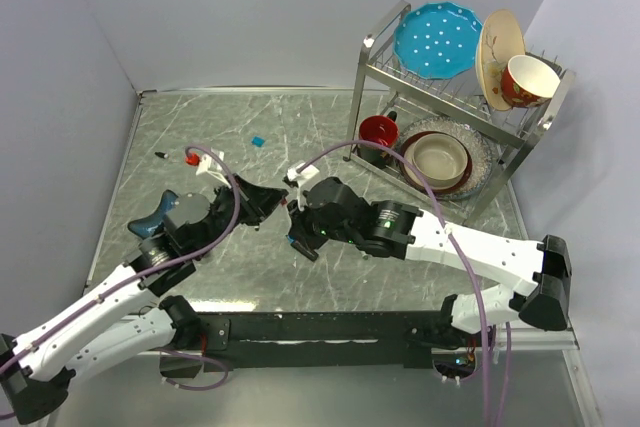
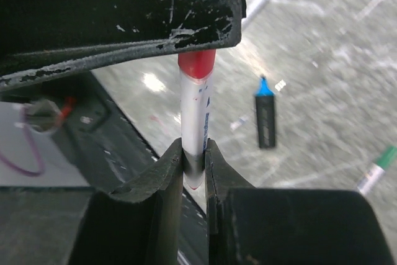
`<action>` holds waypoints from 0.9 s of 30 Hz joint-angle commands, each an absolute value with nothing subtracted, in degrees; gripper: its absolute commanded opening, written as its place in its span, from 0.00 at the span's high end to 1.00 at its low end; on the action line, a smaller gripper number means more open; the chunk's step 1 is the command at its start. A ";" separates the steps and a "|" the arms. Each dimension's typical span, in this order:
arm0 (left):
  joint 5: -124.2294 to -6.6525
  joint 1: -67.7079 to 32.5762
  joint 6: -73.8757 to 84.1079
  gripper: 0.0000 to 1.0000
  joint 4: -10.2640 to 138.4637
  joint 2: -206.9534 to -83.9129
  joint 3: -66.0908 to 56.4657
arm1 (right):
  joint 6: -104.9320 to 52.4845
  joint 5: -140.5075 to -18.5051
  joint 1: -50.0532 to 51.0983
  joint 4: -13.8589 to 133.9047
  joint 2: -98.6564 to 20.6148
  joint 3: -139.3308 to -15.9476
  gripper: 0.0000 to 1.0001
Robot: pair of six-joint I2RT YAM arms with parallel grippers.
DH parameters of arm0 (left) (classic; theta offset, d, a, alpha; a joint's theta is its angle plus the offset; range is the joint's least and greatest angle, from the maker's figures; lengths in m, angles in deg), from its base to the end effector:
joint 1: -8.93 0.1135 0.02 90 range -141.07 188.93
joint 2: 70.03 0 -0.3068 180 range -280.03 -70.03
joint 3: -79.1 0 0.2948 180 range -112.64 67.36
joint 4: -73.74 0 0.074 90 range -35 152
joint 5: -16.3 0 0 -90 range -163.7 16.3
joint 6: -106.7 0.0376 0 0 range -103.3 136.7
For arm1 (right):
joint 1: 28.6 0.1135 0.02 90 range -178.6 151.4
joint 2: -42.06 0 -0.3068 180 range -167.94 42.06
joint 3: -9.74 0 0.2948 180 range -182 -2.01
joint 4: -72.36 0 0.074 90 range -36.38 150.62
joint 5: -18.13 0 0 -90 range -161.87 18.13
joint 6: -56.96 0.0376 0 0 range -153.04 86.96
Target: Insert the pens into the pen caps
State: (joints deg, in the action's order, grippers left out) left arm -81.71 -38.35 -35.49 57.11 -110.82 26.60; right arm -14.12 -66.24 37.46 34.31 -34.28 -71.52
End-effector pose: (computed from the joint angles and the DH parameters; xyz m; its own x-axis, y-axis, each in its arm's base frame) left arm 0.1309 -0.1340 0.3642 -0.5360 -0.5727 -0.6202 0.3423 0.5242 -0.7798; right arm 0.1391 0.3043 0.3760 -0.4939 -0.3172 -0.8096 -0.7570 0.6150 0.2208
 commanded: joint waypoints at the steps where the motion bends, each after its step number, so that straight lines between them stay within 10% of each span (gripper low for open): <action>1: -69.75 -40.37 -40.17 0.99 51.01 -114.50 30.96 | -16.96 -59.65 35.47 51.74 -33.00 -76.90 1.00; 27: -69.04 -45.12 -37.89 0.99 55.06 -116.61 37.13 | -12.74 -78.18 22.55 56.84 -33.70 -83.03 1.00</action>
State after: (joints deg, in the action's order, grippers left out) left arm -83.53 -39.01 -39.71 70.60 -114.39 34.63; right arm -15.52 -79.94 27.97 30.71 -34.21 -70.69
